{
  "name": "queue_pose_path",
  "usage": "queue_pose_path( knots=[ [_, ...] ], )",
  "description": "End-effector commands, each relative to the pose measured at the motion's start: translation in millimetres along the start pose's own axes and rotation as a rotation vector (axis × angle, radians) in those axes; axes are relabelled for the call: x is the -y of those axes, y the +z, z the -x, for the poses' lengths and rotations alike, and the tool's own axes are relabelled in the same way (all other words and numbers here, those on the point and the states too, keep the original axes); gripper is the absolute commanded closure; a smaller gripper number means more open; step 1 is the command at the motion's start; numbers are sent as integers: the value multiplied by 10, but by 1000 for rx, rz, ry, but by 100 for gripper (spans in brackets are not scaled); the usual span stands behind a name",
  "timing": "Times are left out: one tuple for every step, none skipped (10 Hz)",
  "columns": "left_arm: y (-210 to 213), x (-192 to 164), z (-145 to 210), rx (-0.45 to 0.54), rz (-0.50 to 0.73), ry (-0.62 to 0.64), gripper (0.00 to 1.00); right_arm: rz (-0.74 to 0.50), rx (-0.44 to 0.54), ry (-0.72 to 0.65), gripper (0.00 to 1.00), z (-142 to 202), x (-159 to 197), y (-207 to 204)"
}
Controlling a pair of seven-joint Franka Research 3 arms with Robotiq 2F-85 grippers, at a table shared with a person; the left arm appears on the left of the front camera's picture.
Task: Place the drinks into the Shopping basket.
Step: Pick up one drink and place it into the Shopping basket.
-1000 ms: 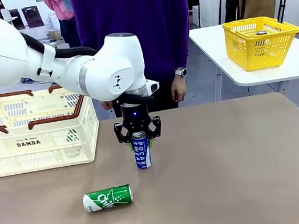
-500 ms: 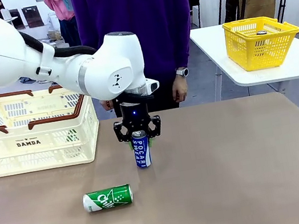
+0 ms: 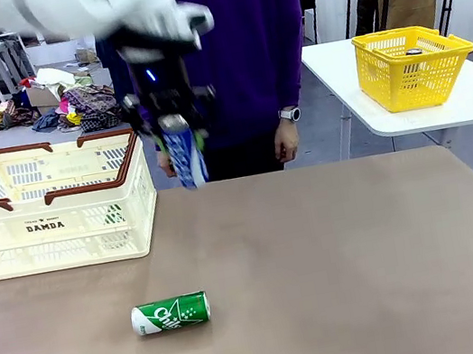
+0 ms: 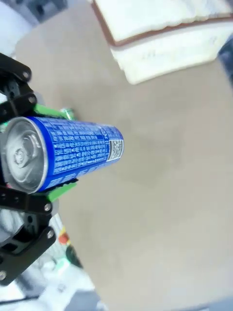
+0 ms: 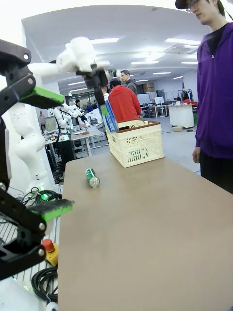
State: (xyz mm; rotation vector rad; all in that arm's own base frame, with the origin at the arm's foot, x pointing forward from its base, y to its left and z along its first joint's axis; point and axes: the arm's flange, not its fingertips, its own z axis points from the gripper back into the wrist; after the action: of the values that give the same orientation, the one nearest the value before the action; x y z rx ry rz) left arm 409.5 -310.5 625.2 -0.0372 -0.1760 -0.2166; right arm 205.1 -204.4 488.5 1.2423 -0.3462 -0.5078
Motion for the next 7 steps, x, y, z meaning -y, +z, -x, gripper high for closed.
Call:
queue_pose_path(
  knots=[
    [505, -512, -368, 8, 30, -56, 100, -23, 3, -8, 0, -12, -53, 0],
    [685, -826, -361, 55, -7, -56, 100, -23, 3, -8, 0, -12, -53, 0],
    [689, -1159, -331, 74, -27, -48, 100, -23, 3, -8, 0, -12, -53, 0],
    [553, -1425, -257, 40, -75, -4, 100, -23, 3, -8, 0, -12, -53, 0],
    [383, -1732, -169, 83, -76, 13, 100, -23, 3, -8, 0, -12, -53, 0],
    [254, -1949, -123, 82, -84, 59, 100, -23, 3, -8, 0, -12, -53, 0],
    [1, -2296, -15, 64, -66, 101, 100, -23, 3, -8, 0, -12, -53, 0]
  ],
)
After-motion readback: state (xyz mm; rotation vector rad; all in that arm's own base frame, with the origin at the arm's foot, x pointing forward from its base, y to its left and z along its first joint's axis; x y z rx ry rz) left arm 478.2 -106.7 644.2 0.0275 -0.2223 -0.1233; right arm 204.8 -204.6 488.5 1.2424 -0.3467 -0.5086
